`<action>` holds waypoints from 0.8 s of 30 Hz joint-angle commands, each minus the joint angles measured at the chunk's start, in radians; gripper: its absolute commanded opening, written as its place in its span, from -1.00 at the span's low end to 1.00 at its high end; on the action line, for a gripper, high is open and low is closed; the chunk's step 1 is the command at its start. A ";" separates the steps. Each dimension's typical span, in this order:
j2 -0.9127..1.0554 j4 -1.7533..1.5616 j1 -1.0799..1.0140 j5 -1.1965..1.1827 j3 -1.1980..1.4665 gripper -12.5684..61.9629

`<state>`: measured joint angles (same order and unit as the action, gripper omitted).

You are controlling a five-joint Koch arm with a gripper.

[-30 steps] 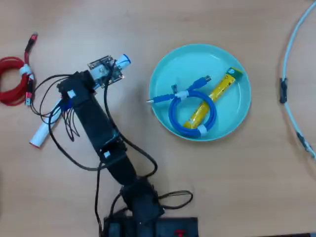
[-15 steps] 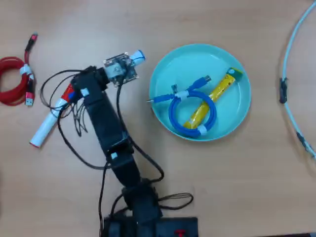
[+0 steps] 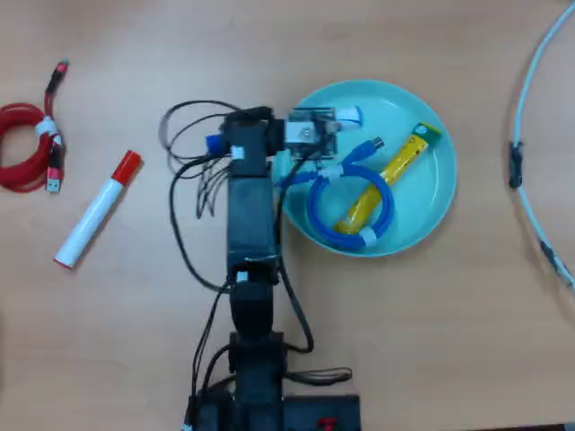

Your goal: Pick up the blue pen and put it in the green bowl

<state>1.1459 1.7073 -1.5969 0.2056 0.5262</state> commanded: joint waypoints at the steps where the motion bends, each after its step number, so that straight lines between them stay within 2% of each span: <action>1: 0.075 -0.044 -0.081 0.018 -0.103 -0.86; 10: 0.009 -0.143 -0.318 0.018 -0.107 -0.84; 18: -0.158 -0.350 -0.364 0.018 -0.106 -0.84; 24: -0.244 -0.362 -0.388 0.055 -0.106 -0.84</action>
<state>0.8912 1.4189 -1.9712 0.2117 0.5277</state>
